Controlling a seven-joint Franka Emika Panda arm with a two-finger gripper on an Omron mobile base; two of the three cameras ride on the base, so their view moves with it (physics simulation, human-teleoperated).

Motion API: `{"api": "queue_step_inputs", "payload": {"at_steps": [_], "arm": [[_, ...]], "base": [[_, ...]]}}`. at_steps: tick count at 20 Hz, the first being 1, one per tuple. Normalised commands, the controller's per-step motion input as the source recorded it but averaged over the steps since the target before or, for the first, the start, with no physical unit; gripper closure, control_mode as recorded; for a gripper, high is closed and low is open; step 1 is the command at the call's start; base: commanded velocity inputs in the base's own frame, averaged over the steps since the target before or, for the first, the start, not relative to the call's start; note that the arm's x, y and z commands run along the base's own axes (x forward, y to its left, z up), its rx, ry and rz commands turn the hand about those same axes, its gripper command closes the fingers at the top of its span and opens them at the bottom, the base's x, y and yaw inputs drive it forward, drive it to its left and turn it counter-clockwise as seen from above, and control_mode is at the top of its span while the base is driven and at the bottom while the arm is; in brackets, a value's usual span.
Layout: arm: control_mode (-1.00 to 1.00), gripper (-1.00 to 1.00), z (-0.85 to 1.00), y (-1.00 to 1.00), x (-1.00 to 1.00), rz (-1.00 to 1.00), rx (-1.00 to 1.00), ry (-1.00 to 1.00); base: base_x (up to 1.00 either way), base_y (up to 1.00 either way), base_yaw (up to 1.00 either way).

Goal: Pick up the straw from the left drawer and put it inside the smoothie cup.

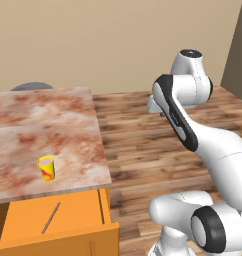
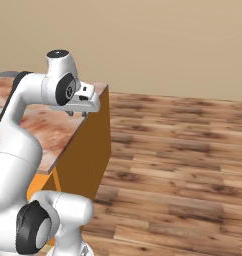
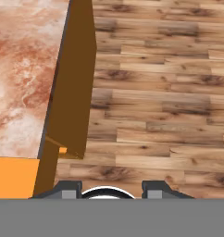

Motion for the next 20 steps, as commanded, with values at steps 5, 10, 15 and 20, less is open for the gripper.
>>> {"api": "queue_step_inputs", "payload": {"at_steps": [5,10,15,20], "arm": [[-1.0,-1.0,-0.02,-0.01,-0.3,0.0,0.0,0.0],[-1.0,-1.0,-0.3,0.0,-0.39,0.0,0.0,-0.03],[-1.0,-1.0,-0.5,0.0,-0.24,0.0,0.0,-0.01],[-1.0,-1.0,-0.56,0.0,-0.11,0.0,0.0,0.0]], "base": [[0.0,0.0,0.0],[0.0,0.0,0.0],[0.0,0.0,0.0],[0.0,0.0,0.0]]}}
